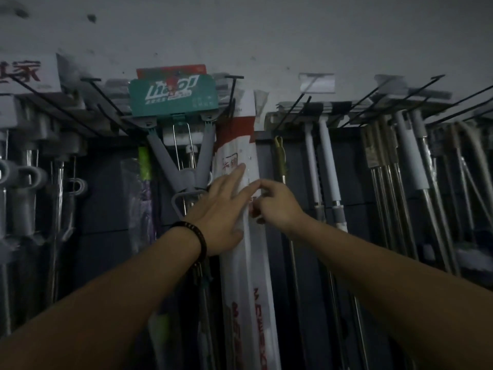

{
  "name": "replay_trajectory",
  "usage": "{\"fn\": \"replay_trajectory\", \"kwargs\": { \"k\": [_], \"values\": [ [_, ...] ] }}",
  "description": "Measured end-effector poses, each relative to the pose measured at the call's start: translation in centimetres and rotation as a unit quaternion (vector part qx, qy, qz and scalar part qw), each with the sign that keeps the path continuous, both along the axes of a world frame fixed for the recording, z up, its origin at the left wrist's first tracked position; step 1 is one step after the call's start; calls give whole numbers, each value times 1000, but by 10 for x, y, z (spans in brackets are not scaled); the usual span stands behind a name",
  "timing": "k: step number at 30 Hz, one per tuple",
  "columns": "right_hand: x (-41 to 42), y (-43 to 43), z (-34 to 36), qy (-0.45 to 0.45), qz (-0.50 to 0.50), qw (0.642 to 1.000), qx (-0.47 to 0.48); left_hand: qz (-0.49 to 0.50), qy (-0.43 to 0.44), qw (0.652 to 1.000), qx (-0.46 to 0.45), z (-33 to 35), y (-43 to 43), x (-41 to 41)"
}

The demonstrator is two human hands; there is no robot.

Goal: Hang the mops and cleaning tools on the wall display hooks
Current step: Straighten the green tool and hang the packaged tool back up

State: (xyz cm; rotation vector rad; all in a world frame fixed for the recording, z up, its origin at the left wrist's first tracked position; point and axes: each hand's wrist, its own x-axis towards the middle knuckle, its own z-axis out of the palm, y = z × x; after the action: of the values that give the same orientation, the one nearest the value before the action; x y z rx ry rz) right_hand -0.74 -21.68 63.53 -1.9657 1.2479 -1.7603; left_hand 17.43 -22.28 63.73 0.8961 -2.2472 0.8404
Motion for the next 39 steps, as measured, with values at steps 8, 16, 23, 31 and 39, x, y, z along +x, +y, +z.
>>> {"fn": "replay_trajectory", "kwargs": {
  "k": [8, 16, 23, 31, 39],
  "values": [
    [-50, -58, 43, -43, 9, 996, -74, 137, -109, 974, -146, 57, -13, -14],
    [-49, -111, 83, -43, 86, 993, -64, 188, -269, 907, -264, 83, -11, -12],
    [-38, -144, 97, -54, 134, 984, -101, 232, -288, 884, -288, 91, -6, -17],
    [-36, -163, 104, -47, 122, 985, -112, 207, -272, 905, -255, 92, -16, -27],
    [-34, -191, 116, -38, 44, 994, -88, 167, -257, 916, -258, 90, -25, -21]
  ]
}}
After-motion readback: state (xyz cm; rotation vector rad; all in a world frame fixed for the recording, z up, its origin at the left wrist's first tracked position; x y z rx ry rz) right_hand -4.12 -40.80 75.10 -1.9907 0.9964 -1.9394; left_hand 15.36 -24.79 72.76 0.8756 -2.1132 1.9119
